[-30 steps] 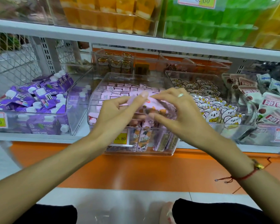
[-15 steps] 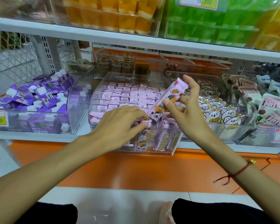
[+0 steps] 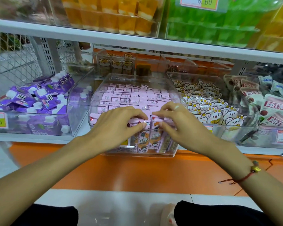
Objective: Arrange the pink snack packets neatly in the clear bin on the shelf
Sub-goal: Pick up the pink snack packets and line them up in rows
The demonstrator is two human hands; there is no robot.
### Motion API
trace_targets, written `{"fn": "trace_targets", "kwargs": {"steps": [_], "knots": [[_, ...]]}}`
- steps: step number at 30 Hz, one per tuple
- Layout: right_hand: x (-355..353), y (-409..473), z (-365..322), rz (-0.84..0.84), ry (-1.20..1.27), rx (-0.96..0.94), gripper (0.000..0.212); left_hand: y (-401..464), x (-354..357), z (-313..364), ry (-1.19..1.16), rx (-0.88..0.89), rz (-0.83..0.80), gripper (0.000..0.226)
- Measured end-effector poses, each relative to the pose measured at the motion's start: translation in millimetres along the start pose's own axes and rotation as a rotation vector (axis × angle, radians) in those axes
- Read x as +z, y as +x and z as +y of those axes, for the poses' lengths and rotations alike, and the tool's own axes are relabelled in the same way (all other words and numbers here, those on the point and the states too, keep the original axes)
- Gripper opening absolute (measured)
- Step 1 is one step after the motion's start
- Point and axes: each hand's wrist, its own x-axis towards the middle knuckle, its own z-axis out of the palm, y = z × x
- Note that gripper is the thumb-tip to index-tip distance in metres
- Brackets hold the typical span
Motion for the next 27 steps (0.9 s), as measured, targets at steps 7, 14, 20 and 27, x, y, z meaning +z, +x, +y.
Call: {"fn": "trace_targets", "kwargs": {"steps": [7, 14, 20, 27], "knots": [[-2, -2, -5, -0.007, -0.034, 0.021, 0.025, 1, -2, 3, 0.017, -0.019, -0.025, 0.021], [-12, -9, 6, -0.043, 0.038, 0.052, 0.034, 5, 2, 14, 0.006, 0.032, 0.004, 0.032], [-22, -14, 20, 0.006, -0.245, 0.106, 0.035, 9, 7, 19, 0.126, 0.136, -0.090, 0.040], [-13, -10, 16, 0.096, -0.270, 0.004, 0.016, 10, 6, 19, 0.028, 0.082, -0.096, 0.028]]}}
